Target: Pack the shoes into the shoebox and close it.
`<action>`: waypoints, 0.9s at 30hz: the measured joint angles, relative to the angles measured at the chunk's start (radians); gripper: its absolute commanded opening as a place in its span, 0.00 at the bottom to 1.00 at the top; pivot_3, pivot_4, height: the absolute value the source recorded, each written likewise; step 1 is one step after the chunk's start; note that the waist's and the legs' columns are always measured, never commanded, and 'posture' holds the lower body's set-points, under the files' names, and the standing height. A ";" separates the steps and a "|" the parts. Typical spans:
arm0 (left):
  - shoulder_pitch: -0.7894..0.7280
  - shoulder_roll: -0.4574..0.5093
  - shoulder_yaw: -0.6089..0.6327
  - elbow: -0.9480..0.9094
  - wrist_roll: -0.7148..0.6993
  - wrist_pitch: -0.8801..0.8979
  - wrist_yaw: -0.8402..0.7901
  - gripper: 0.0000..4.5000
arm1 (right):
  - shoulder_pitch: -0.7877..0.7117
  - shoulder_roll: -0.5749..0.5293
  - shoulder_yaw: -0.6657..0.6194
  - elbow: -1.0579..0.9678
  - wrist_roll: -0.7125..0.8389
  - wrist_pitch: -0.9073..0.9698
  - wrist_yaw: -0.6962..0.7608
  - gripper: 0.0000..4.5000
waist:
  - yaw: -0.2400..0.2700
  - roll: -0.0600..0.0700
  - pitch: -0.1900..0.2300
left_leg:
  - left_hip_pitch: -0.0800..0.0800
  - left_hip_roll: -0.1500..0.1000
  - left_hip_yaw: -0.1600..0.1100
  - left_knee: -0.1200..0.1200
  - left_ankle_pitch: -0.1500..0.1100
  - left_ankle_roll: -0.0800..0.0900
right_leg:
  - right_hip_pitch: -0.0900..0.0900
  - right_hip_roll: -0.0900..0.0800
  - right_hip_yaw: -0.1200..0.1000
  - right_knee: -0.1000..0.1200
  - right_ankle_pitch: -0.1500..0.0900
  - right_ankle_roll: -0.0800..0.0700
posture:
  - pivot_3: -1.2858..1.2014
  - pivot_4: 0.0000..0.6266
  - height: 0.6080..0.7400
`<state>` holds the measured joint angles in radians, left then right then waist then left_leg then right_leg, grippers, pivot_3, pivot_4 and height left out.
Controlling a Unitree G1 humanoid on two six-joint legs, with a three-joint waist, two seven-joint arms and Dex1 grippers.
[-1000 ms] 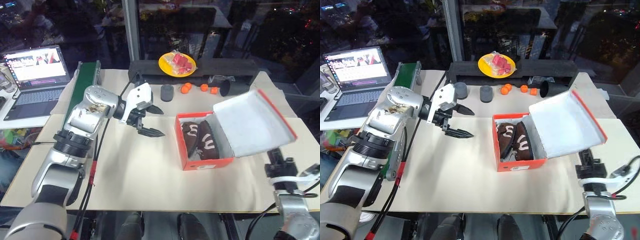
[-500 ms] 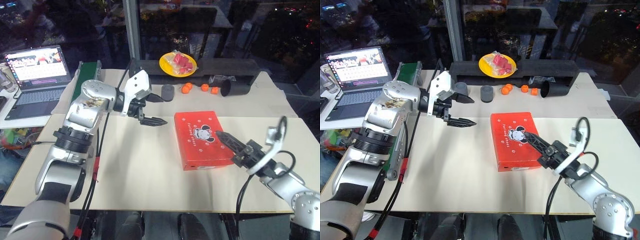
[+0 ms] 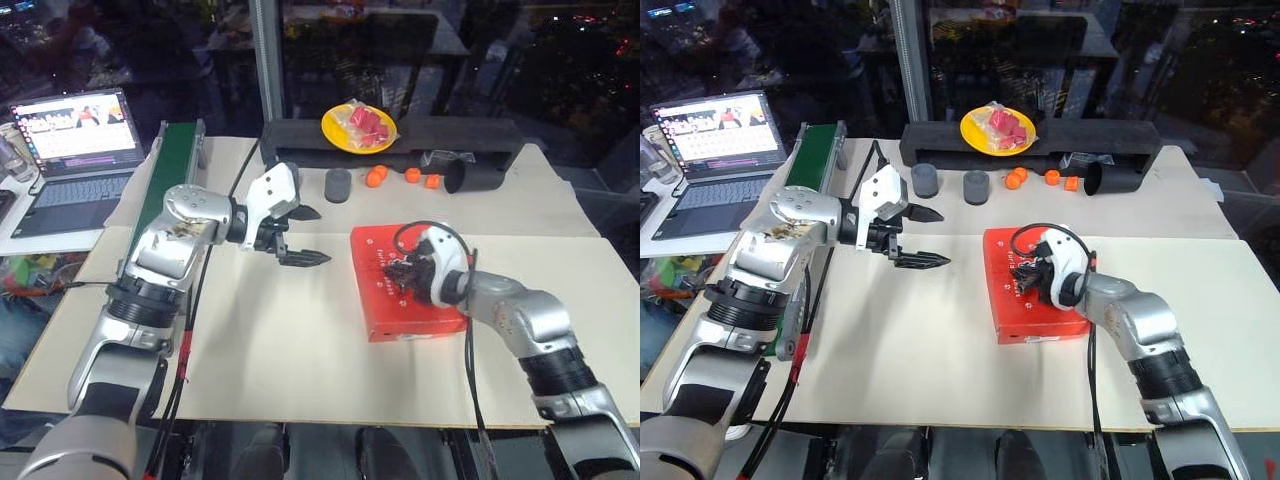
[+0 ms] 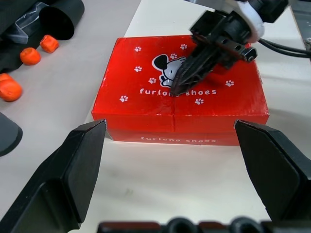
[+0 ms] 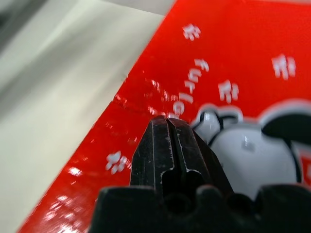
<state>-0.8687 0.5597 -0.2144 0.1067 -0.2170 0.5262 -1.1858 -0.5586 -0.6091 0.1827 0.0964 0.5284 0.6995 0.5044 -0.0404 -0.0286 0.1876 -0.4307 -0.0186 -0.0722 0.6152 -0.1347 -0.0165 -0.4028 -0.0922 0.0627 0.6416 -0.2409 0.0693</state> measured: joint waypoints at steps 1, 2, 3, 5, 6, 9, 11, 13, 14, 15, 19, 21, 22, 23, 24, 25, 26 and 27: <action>0.010 0.000 0.000 -0.007 0.000 0.005 0.006 1.00 | 0.001 0.002 0.001 0.008 -0.016 -0.016 0.014 0.13 | 0.001 0.000 0.000 | 0.001 0.000 0.000 0.000 0.000 0.000 | 0.001 0.000 0.000 0.000 0.000 0.001 | 0.52 0.24 1.00; 0.014 0.000 0.000 -0.012 -0.001 0.008 0.010 1.00 | 0.003 0.003 -0.002 0.008 -0.023 -0.024 0.020 0.17 | 0.001 0.000 0.000 | 0.002 0.000 0.000 0.000 0.000 0.000 | 0.001 0.000 0.000 0.001 -0.001 0.002 | 0.52 0.24 1.00; 0.017 0.000 0.000 -0.017 -0.003 0.014 0.017 1.00 | 0.010 0.006 -0.008 0.002 -0.032 -0.033 0.029 0.24 | 0.003 0.000 0.000 | 0.002 0.001 -0.001 0.000 0.000 0.000 | 0.001 0.000 0.000 0.001 -0.002 0.005 | 0.52 0.24 1.00; 0.023 -0.001 0.001 -0.034 -0.010 0.022 0.029 1.00 | 0.042 0.014 -0.046 -0.042 -0.023 -0.023 0.038 0.39 | 0.005 0.000 0.000 | 0.002 0.000 -0.001 0.001 0.001 -0.001 | 0.001 0.000 0.000 0.001 -0.002 0.005 | 0.52 0.24 1.00; 0.026 -0.001 0.002 -0.038 -0.013 0.023 0.035 1.00 | 0.055 0.013 -0.063 -0.064 -0.012 -0.012 0.040 0.48 | 0.005 0.000 0.000 | 0.002 0.000 -0.001 0.001 0.001 -0.001 | 0.001 0.000 0.000 0.001 -0.002 0.005 | 0.52 0.24 1.00; 0.068 -0.040 0.037 -0.054 -0.029 0.008 0.078 1.00 | 0.119 -0.053 -0.137 -0.201 -0.014 0.001 0.032 0.67 | 0.009 0.001 0.001 | -0.001 0.000 -0.001 0.001 0.000 0.000 | -0.001 -0.001 0.000 0.001 0.000 0.001 | 0.52 0.24 1.00; 0.111 -0.077 0.063 -0.070 -0.045 -0.008 0.123 1.00 | 0.158 -0.123 -0.214 -0.282 -0.046 -0.005 0.018 0.85 | 0.013 0.001 0.001 | -0.001 0.000 -0.001 0.000 0.000 0.000 | -0.001 -0.001 0.000 0.000 0.001 0.000 | 0.52 0.24 1.00; 0.149 -0.103 0.082 -0.089 -0.057 -0.027 0.166 1.00 | 0.217 -0.154 -0.300 -0.313 -0.069 -0.019 -0.001 0.98 | 0.018 0.000 0.001 | -0.001 0.000 -0.001 0.000 0.000 0.000 | -0.001 0.000 0.000 0.000 0.001 0.000 | 0.52 0.24 1.00; 0.165 -0.111 0.092 -0.094 -0.060 -0.034 0.187 1.00 | 0.253 -0.164 -0.334 -0.314 -0.086 -0.027 -0.013 0.99 | 0.020 0.000 0.001 | -0.001 0.000 -0.001 0.000 0.000 0.000 | -0.001 0.000 0.000 0.000 0.001 -0.001 | 0.52 0.24 1.00; 0.178 -0.118 0.100 -0.094 -0.059 -0.046 0.210 1.00 | 0.292 -0.164 -0.365 -0.315 -0.102 -0.039 -0.031 0.99 | 0.020 0.000 0.001 | -0.001 0.000 0.000 0.000 0.000 0.000 | -0.001 0.000 0.000 0.000 0.001 -0.001 | 0.52 0.24 1.00; 0.239 -0.150 0.127 -0.078 -0.031 -0.102 0.318 1.00 | 0.419 -0.070 -0.507 -0.313 -0.135 -0.089 -0.131 0.99 | 0.021 0.000 0.000 | 0.001 0.000 0.000 0.000 0.000 0.000 | 0.000 0.000 0.001 0.000 0.001 0.000 | 0.52 0.24 1.00; 0.268 -0.183 0.139 -0.045 -0.013 -0.144 0.384 1.00 | 0.473 0.002 -0.556 -0.315 -0.140 -0.135 -0.176 0.99 | 0.022 0.000 0.000 | 0.002 0.000 0.001 0.000 0.000 0.000 | 0.001 0.000 0.001 0.000 0.001 0.000 | 0.52 0.24 1.00; 0.294 -0.211 0.152 -0.022 0.008 -0.192 0.436 1.00 | 0.513 0.047 -0.571 -0.315 -0.155 -0.178 -0.196 0.99 | 0.024 -0.001 -0.001 | 0.003 0.000 0.001 0.000 0.000 0.000 | 0.002 0.000 0.001 0.000 0.001 0.000 | 0.52 0.24 1.00; 0.320 -0.229 0.153 0.007 0.032 -0.237 0.479 1.00 | 0.547 0.081 -0.573 -0.311 -0.164 -0.205 -0.210 0.99 | 0.024 -0.001 -0.001 | 0.005 0.000 0.001 0.000 0.000 0.000 | 0.003 0.000 0.002 0.000 0.001 0.000 | 0.52 0.24 1.00; 0.347 -0.252 0.151 0.047 0.066 -0.293 0.528 1.00 | 0.572 0.119 -0.576 -0.300 -0.173 -0.235 -0.226 0.99 | 0.023 0.000 -0.001 | 0.005 0.000 0.002 -0.001 0.000 0.000 | 0.003 0.000 0.003 0.000 0.001 0.000 | 0.52 0.24 1.00; 0.367 -0.266 0.150 0.069 0.086 -0.329 0.558 1.00 | 0.582 0.143 -0.580 -0.290 -0.176 -0.253 -0.236 0.99 | 0.021 0.000 -0.001 | 0.005 0.000 0.002 0.000 0.000 0.000 | 0.003 0.000 0.003 0.000 0.001 0.000 | 0.52 0.24 1.00; 0.389 -0.287 0.146 0.090 0.102 -0.359 0.588 1.00 | 0.587 0.165 -0.581 -0.280 -0.187 -0.273 -0.251 0.99 | 0.021 0.000 -0.001 | 0.005 0.000 0.003 0.000 0.000 0.000 | 0.003 0.000 0.004 0.000 0.001 0.000 | 0.52 0.24 1.00; 0.404 -0.306 0.145 0.099 0.107 -0.378 0.609 1.00 | 0.589 0.181 -0.583 -0.275 -0.195 -0.292 -0.262 0.99 | 0.021 0.000 -0.001 | 0.005 0.000 0.003 0.000 0.000 0.000 | 0.002 0.000 0.004 0.000 0.001 0.001 | 0.52 0.24 1.00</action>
<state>-0.4651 0.2541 -0.0691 0.2052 -0.1098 0.1481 -0.5770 0.0302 -0.4285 -0.3999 -0.1789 0.3335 0.4079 0.2421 -0.0192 -0.0289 0.1868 -0.4257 -0.0182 -0.0693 0.6152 -0.1348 -0.0165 -0.4004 -0.0926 0.0664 0.6419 -0.2398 0.0698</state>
